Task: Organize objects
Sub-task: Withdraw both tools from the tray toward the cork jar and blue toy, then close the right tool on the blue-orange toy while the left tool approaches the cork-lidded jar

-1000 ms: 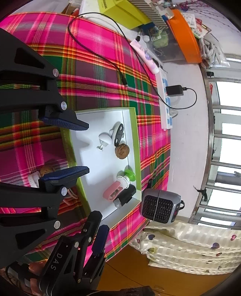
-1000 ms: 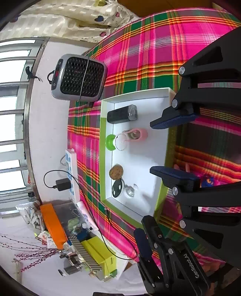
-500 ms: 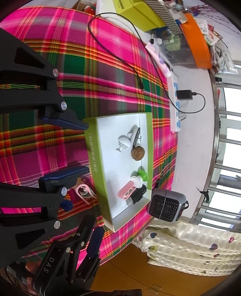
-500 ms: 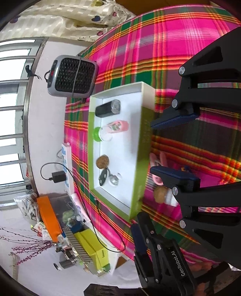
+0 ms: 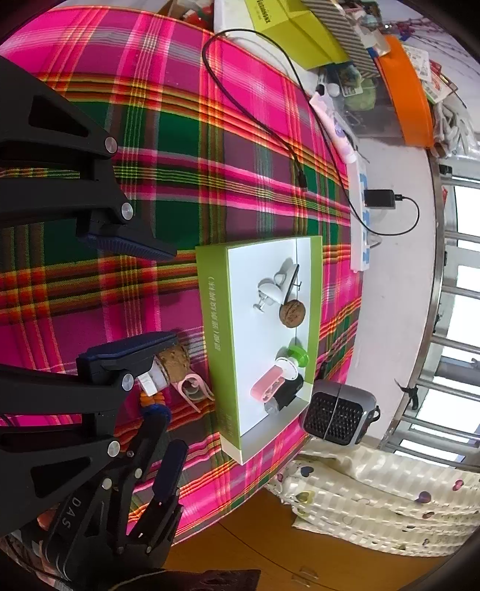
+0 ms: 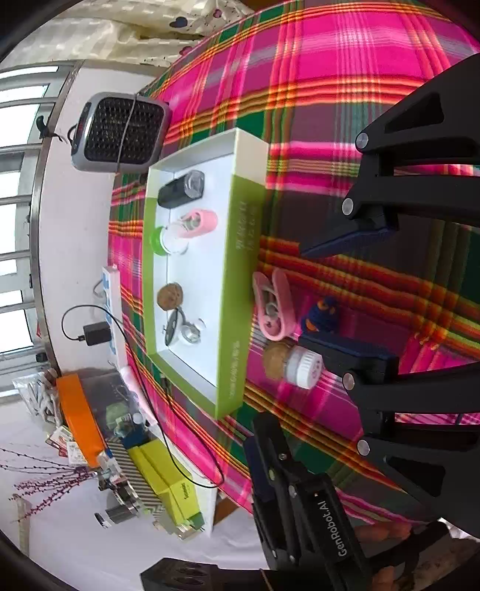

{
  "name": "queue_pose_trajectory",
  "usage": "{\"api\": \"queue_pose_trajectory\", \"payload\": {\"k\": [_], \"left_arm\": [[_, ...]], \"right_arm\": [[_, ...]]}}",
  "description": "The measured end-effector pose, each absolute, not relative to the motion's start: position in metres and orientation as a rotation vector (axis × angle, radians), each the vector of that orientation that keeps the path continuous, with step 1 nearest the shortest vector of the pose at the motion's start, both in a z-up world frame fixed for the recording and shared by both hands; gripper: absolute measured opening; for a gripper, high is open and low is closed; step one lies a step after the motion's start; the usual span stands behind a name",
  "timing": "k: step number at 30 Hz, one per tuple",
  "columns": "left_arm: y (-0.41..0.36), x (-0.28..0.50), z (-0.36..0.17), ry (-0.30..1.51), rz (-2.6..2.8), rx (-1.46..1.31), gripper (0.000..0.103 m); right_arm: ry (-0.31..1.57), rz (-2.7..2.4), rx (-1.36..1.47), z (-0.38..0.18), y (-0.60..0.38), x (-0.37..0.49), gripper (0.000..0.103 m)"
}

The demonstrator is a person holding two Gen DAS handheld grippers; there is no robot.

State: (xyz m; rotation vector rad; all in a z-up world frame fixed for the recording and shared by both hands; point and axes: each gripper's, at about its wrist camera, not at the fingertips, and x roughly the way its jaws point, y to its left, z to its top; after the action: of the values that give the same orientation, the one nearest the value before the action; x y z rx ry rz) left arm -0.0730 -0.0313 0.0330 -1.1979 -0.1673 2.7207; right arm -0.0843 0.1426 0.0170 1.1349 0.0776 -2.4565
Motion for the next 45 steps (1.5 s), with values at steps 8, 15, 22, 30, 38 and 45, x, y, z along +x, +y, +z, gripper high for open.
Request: {"api": "queue_pose_trajectory", "payload": {"k": [8, 15, 22, 30, 38, 45], "left_arm": [[-0.033, -0.072, 0.03, -0.188, 2.707, -1.213, 0.038], [-0.031, -0.072, 0.028, -0.203, 2.684, -1.211, 0.038], [-0.025, -0.071, 0.028, -0.208, 2.647, -1.21, 0.038], [-0.016, -0.069, 0.026, -0.208, 2.608, -1.212, 0.038], [-0.003, -0.07, 0.026, -0.203, 2.571, -1.208, 0.041], [0.011, -0.073, 0.024, -0.191, 2.556, -1.227, 0.048]], "right_arm": [[0.106, -2.432, 1.172, 0.008, 0.135, -0.086, 0.043], [0.16, -2.426, 1.172, 0.006, 0.129, -0.087, 0.043], [0.193, -2.396, 1.153, 0.005, 0.125, -0.083, 0.034], [0.207, -2.38, 1.139, 0.005, 0.123, -0.078, 0.019], [0.207, -2.427, 1.144, 0.007, 0.138, -0.077, 0.019], [0.206, -2.443, 1.143, 0.008, 0.146, -0.074, 0.019]]}}
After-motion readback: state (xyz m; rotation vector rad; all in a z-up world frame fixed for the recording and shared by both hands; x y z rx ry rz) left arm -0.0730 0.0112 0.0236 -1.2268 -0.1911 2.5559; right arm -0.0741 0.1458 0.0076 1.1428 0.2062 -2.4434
